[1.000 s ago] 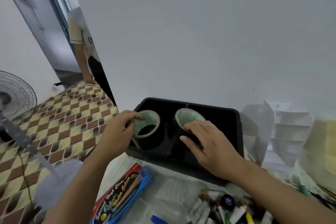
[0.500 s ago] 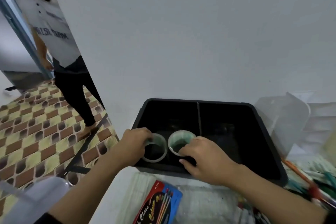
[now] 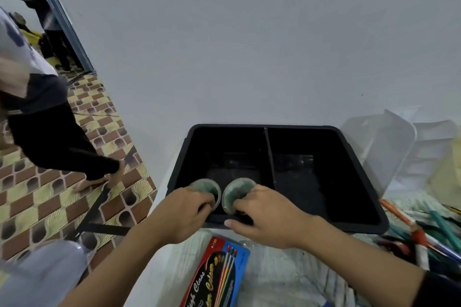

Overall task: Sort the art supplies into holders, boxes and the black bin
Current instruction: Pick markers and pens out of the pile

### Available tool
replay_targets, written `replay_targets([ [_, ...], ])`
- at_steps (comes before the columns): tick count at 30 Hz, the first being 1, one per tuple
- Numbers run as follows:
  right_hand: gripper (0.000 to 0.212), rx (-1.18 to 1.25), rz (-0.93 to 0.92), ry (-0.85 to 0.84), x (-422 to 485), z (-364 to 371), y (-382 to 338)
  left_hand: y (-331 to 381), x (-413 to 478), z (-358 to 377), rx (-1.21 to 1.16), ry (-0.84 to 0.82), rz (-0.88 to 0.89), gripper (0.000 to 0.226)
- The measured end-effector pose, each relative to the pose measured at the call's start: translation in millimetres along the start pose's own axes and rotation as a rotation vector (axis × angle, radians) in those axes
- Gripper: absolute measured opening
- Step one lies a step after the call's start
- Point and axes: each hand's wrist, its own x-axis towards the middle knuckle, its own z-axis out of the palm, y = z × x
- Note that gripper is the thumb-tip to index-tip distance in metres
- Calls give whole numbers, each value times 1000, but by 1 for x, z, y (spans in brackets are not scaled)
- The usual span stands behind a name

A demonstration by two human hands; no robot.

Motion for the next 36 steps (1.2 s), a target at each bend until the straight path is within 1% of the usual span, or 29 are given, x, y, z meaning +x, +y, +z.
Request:
replay_targets([
  [2,53,67,13,0,3,-3,2,1,-2,0,15,36,39,31],
  [4,55,-1,9,-63,11,-4,4,2,1,-2,-16,17,21,34],
  [6,53,-70,17,-158,23,-4,5,4,11,-6,-26,-55,-22,27],
  [9,43,-35,98,-356,42,-8,3,4,30,-11,-17,-200,-66,18],
  [11,35,-53,121,-392,51,-11,6,1,39,-13,-10,-280,-81,15],
  [14,28,-15,163,-275,55,-19,12,-1,44,-16,58,-313,-64,12],
  [18,27,35,209,26,49,-33,26,-2,41,-18,53,-228,-60,19],
  [19,27,45,201,59,47,-34,29,-3,40,-18,40,-224,-52,21],
  [20,27,48,192,56,45,-33,30,-4,40,-18,24,-229,-43,22],
  [24,28,-59,147,-88,38,-12,27,-4,40,-14,13,-231,-23,21],
  [28,25,-35,170,-230,40,-4,20,-6,42,-12,18,-227,-39,19],
  [31,20,59,175,-377,44,-13,17,-4,41,-9,17,-173,-53,18],
  [34,21,268,188,-446,43,-18,13,-1,38,-1,48,-60,-78,18],
  [36,23,278,225,-480,43,-16,9,-1,36,2,61,-12,-80,20],
])
